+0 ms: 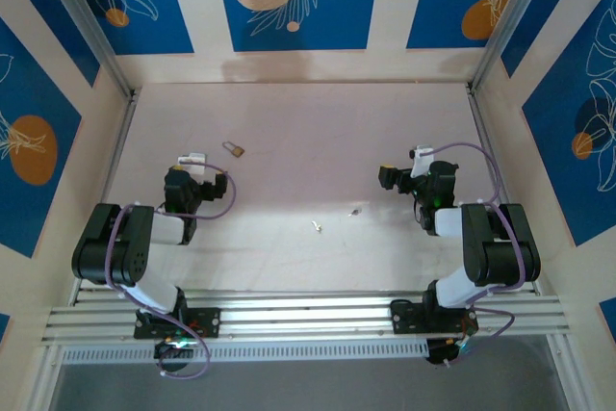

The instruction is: Unlock with the key

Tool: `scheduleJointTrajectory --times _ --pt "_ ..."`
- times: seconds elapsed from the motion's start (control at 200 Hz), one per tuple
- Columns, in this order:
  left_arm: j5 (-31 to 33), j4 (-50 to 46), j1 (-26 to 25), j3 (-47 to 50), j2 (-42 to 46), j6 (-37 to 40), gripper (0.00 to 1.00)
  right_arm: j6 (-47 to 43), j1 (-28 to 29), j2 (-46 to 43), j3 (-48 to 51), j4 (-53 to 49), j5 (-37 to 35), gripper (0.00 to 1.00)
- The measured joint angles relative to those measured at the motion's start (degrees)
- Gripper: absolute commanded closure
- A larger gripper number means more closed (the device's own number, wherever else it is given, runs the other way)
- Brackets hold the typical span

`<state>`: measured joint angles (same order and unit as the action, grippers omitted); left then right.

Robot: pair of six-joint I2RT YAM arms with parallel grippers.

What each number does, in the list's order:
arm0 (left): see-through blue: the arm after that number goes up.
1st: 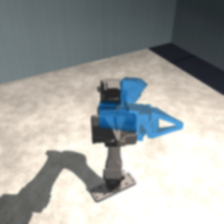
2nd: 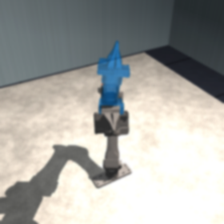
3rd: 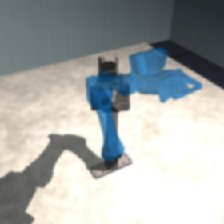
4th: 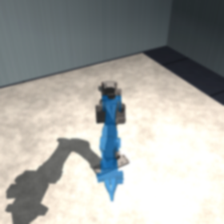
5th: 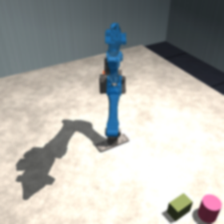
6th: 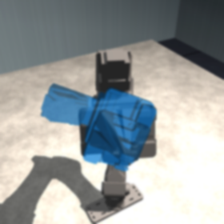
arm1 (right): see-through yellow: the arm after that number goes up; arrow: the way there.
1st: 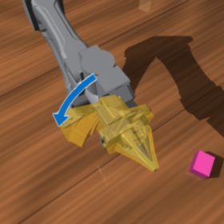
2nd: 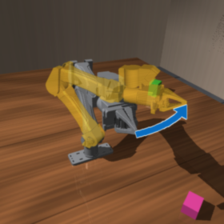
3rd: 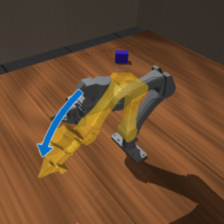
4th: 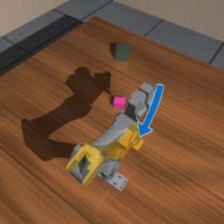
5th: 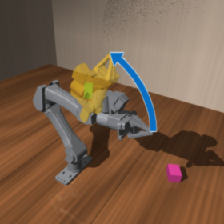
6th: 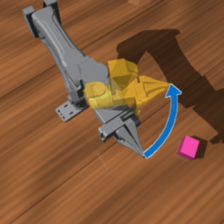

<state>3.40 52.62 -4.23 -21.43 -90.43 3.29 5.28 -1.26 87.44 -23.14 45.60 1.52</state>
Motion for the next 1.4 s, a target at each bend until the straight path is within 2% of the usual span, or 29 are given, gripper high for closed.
scheduleJointTrajectory --times 1.401 --pt "-0.7 0.0 0.0 0.0 0.0 0.0 0.00 0.0 0.0 0.0 0.0 0.0 -0.9 0.01"
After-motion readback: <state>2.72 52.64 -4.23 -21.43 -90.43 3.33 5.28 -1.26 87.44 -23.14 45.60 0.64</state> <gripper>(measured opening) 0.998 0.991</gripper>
